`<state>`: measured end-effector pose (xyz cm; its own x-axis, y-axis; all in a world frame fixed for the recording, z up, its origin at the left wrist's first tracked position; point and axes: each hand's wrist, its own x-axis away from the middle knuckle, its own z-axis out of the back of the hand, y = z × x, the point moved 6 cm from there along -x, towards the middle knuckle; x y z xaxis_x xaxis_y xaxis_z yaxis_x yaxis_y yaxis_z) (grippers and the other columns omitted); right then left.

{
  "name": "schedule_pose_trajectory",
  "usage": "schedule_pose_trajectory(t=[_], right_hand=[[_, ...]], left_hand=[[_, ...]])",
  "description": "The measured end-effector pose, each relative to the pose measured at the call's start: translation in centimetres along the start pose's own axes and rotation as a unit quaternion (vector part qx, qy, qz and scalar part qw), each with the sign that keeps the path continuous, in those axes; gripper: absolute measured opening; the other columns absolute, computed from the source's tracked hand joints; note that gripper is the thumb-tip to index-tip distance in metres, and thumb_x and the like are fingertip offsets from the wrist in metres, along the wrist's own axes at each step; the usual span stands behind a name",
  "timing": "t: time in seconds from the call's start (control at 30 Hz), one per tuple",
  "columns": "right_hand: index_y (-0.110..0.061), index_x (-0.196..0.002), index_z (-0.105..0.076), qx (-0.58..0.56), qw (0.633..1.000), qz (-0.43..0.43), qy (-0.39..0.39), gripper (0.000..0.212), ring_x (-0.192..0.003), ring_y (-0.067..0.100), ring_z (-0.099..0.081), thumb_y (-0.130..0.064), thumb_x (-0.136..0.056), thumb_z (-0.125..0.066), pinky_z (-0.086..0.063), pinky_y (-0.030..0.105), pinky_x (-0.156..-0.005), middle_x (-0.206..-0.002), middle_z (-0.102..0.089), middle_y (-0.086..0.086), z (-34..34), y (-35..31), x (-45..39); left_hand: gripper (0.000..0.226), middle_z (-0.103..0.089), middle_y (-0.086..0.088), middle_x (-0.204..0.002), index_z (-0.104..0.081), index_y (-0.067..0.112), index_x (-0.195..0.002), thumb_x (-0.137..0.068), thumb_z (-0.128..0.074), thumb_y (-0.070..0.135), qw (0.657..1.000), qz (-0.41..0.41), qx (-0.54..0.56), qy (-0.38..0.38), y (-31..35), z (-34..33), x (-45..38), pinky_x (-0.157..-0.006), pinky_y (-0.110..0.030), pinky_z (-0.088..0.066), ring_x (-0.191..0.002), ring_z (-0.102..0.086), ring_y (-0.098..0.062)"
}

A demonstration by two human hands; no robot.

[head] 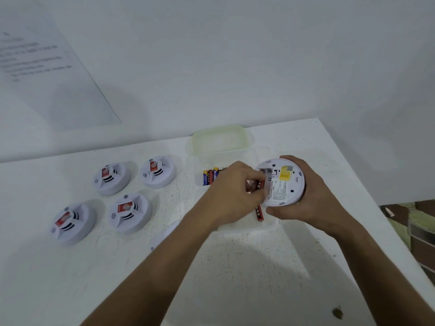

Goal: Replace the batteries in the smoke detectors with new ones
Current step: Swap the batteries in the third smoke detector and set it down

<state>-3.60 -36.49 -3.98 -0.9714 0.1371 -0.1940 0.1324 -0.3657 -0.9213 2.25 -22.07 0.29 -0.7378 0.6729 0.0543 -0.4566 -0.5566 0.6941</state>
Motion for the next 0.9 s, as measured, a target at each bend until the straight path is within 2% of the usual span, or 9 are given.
schedule_pose_trajectory(t=[0.1,0.27,0.33,0.43,0.5,0.6,0.73,0.83,0.9], right_hand=[[-0.013,-0.132,-0.049,0.014,1.0,0.01,-0.011,0.089,-0.11,0.007,-0.061,-0.01,-0.055,-0.094,-0.05,0.012,-0.088,-0.119,-0.063,-0.008,-0.1,0.0,-0.1],[-0.025,-0.128,-0.049,-0.011,1.0,0.003,-0.014,0.086,-0.108,0.004,-0.061,-0.016,-0.052,-0.087,-0.051,0.011,-0.081,-0.115,-0.062,-0.018,0.0,-0.3,-0.2],[-0.024,-0.129,-0.049,-0.006,1.0,0.0,-0.02,0.086,-0.108,0.004,-0.061,-0.018,-0.052,-0.088,-0.05,0.01,-0.082,-0.115,-0.061,-0.019,-0.2,-0.2,-0.3],[-0.02,-0.132,-0.05,-0.002,0.999,-0.003,-0.033,0.091,-0.11,0.008,-0.061,-0.023,-0.051,-0.091,-0.051,0.013,-0.084,-0.117,-0.063,-0.017,-0.2,-0.1,-0.4],[-0.019,-0.133,-0.05,0.0,0.999,-0.005,-0.043,0.092,-0.11,0.009,-0.062,-0.021,-0.051,-0.091,-0.053,0.015,-0.084,-0.118,-0.064,-0.013,-0.3,0.1,-0.4],[-0.019,-0.133,-0.049,0.01,0.999,-0.009,-0.035,0.092,-0.108,0.007,-0.061,-0.023,-0.051,-0.089,-0.052,0.014,-0.084,-0.119,-0.063,-0.01,-0.4,0.1,-0.6],[-0.023,-0.132,-0.049,-0.021,0.999,-0.023,-0.014,0.092,-0.11,0.007,-0.061,-0.028,-0.049,-0.088,-0.053,0.016,-0.085,-0.117,-0.063,-0.013,0.5,0.3,-0.5],[-0.027,-0.132,-0.049,-0.031,0.999,-0.036,-0.013,0.093,-0.114,0.007,-0.059,-0.035,-0.047,-0.086,-0.054,0.019,-0.085,-0.12,-0.062,-0.014,1.4,0.5,-0.2],[-0.028,-0.132,-0.049,-0.03,0.999,-0.043,-0.016,0.093,-0.115,0.008,-0.06,-0.037,-0.047,-0.086,-0.055,0.022,-0.086,-0.122,-0.062,-0.012,1.7,0.9,0.1]], left_hand=[[0.037,-0.054,0.014,-0.108,-0.067,0.032,-0.118,-0.083,-0.073,0.036,0.999,0.018,0.03,-0.013,-1.0,0.9,-0.5,-0.076,-0.019,-0.046,-0.089,-0.057,-0.001],[0.081,-0.06,0.004,-0.124,-0.041,0.036,-0.141,-0.071,-0.082,0.043,0.989,0.077,0.115,-0.042,-2.5,0.8,-0.9,-0.089,-0.039,-0.055,-0.096,-0.067,-0.011],[0.088,-0.068,0.0,-0.115,-0.032,0.034,-0.146,-0.074,-0.082,0.037,0.983,0.077,0.153,-0.06,-2.7,0.0,-1.0,-0.084,-0.044,-0.058,-0.086,-0.072,-0.017],[0.096,-0.069,-0.001,-0.095,-0.023,0.037,-0.145,-0.072,-0.084,0.024,0.972,0.096,0.212,-0.042,-3.0,-0.2,-1.1,-0.071,-0.036,-0.061,-0.07,-0.073,-0.018],[0.1,-0.067,-0.003,-0.091,-0.021,0.036,-0.145,-0.071,-0.085,0.02,0.968,0.111,0.225,-0.034,-3.2,-0.2,-1.1,-0.066,-0.031,-0.06,-0.066,-0.071,-0.017],[0.094,-0.067,-0.009,-0.096,-0.026,0.031,-0.145,-0.072,-0.085,0.02,0.962,0.122,0.243,-0.027,-3.7,-0.4,-1.5,-0.068,-0.033,-0.06,-0.069,-0.071,-0.019],[0.059,-0.073,-0.002,-0.092,-0.052,0.018,-0.133,-0.082,-0.075,0.037,0.972,0.119,0.205,0.0,-4.6,0.9,-3.4,-0.064,-0.029,-0.059,-0.071,-0.072,-0.016],[0.041,-0.067,0.003,-0.095,-0.064,0.019,-0.119,-0.085,-0.071,0.04,0.989,0.131,0.014,0.07,-7.2,3.3,-5.8,-0.064,-0.021,-0.05,-0.071,-0.064,-0.011],[0.04,-0.065,-0.002,-0.109,-0.064,0.019,-0.12,-0.085,-0.071,0.037,0.983,0.144,-0.105,0.04,-9.0,3.5,-7.2,-0.077,-0.025,-0.049,-0.084,-0.06,-0.014]])
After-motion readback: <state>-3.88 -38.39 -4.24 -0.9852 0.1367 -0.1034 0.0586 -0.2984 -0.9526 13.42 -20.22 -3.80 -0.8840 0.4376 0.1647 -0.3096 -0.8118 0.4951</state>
